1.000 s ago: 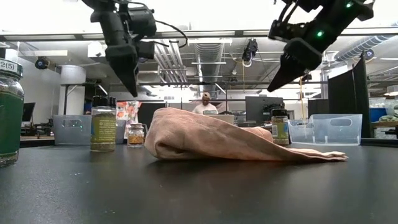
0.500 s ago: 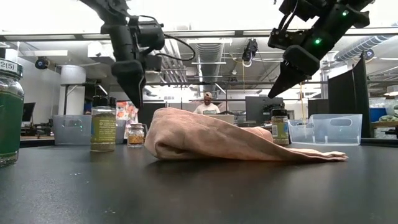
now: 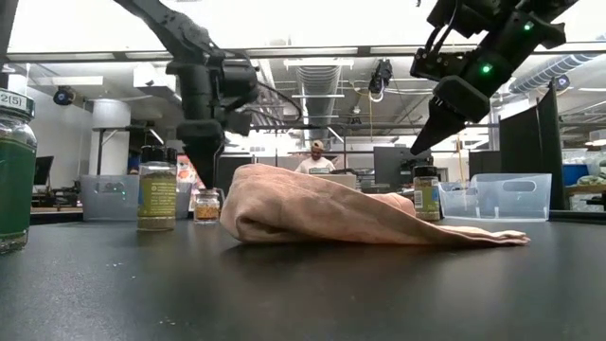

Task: Sort spices by type
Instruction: Put the left brown spice bottle into the black bin

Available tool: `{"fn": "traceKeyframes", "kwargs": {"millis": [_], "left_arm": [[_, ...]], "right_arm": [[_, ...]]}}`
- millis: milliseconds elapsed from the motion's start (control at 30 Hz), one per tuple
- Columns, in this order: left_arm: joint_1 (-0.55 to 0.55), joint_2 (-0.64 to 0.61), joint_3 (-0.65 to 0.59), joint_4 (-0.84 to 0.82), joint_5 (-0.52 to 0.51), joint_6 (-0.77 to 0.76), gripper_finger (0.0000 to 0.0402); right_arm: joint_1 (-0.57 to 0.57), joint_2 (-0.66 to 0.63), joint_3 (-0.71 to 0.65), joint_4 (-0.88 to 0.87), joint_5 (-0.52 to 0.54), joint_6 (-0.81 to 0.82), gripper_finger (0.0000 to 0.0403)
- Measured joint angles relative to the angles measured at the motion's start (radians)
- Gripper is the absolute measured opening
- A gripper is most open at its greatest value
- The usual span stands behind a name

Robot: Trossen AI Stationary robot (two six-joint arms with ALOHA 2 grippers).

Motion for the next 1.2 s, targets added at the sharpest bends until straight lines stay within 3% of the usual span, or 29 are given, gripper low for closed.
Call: {"fn": "traceKeyframes", "kwargs": {"millis": [367, 1200], "left_arm": [[0.007, 0.051, 0.000, 0.001, -0.003, -0.011, 0.0331], [0.031, 0.052, 0.000, 0.009, -0.028, -0.058, 0.0253]], "right_arm": [[0.000, 0.000, -0.002, 0.016, 0.000, -0.010, 0.0013], [0.000, 0.000, -0.006, 0.022, 0.000, -0.011, 0.0013]]}}
